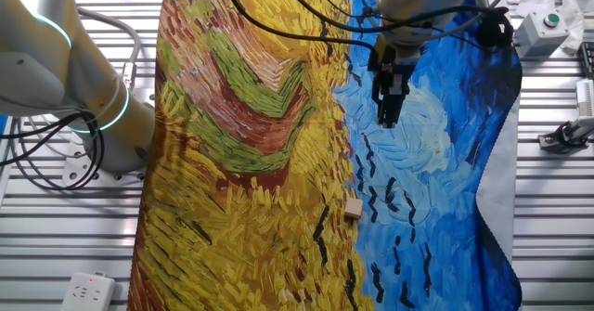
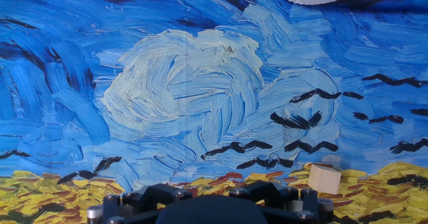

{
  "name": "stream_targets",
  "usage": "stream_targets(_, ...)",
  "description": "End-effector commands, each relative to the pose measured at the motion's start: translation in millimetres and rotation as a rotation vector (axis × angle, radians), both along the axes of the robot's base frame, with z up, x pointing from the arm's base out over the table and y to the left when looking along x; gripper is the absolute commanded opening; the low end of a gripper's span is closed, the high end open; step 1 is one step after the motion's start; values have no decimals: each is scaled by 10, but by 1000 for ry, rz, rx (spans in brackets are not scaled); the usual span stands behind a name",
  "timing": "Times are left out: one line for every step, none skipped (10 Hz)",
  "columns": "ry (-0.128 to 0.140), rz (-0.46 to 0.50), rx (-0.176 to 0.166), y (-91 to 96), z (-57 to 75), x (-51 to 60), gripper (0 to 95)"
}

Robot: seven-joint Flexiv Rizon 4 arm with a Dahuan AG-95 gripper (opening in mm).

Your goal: Pick up the small block on the left and move it to the right

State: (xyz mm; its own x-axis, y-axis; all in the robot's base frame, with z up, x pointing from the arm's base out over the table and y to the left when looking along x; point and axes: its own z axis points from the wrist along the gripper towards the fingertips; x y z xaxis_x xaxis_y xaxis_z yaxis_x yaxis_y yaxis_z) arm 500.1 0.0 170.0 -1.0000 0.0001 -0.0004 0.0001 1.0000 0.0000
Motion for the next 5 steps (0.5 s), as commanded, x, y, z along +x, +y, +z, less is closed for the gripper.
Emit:
stream_targets(-25,227,-30,0,3,-2,0)
stream_targets(-19,237,-33,0,4,-2,0)
stream_targets(-14,239,-36,0,5,-3,0)
stream_targets(-9,240,-42,-3,9,-7,0)
stream_targets(-8,241,-42,-5,13,-10,0)
